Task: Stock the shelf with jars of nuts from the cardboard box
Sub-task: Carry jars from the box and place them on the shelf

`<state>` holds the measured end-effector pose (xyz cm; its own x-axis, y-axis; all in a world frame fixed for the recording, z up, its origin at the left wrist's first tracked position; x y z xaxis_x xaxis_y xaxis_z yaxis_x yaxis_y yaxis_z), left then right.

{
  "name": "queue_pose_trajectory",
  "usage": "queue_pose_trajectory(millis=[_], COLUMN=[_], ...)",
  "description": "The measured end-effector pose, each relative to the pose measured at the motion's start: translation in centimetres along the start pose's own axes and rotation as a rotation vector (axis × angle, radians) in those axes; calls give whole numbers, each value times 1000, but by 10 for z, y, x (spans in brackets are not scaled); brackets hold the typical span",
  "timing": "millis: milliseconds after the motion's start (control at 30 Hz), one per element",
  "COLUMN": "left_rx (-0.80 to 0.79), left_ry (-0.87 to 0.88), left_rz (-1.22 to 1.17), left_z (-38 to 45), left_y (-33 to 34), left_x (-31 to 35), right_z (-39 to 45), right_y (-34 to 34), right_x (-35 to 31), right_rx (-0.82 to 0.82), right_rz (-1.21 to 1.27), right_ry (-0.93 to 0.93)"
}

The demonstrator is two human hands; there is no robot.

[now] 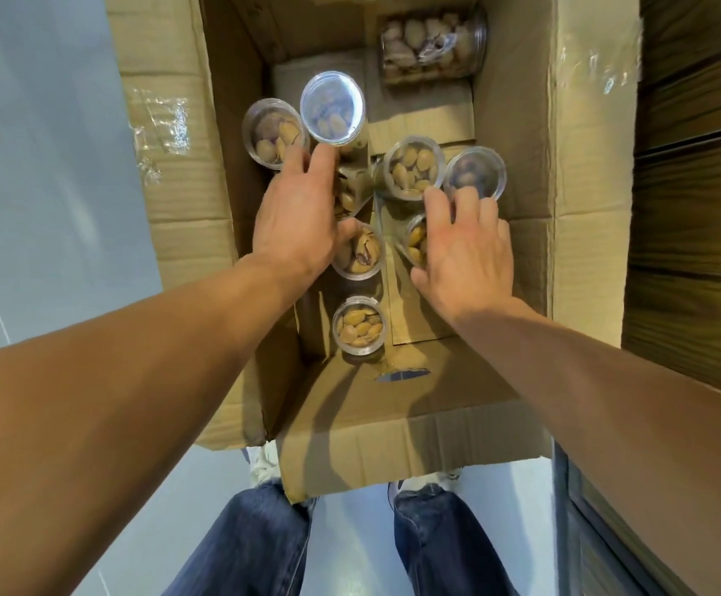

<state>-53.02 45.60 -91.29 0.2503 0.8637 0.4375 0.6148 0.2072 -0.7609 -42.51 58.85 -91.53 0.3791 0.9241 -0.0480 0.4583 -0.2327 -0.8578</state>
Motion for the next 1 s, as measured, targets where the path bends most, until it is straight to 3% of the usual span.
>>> queue_pose_trajectory(millis=[167,333,700,1000], left_rx=[23,47,142,215], left_ry=[-7,56,24,-47], left_rz=[-16,-90,-108,-145], left_z=[-13,-50,-164,-321], left_y=[-28,-88,-308,-467], left_x=[1,30,89,104], right_z=[-17,-47,-135,-271], right_y=[-14,-73,-319,-489], right_x=[4,-1,-55,-134], right_rx=[-39,-53,57,144], right_rz=[47,146,273,391], right_ry=[19,41,-57,-249])
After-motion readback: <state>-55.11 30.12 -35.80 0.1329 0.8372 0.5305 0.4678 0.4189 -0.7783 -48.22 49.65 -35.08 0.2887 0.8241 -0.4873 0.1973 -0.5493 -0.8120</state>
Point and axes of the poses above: each hand's wrist, its own z-axis towards the middle knuckle, its own y-axis out of the palm, x = y × z, the point moved 10 cm from there along z, towards the middle knuckle, and after that the axes turned 4 degrees about -x, right-handed, at the moved point
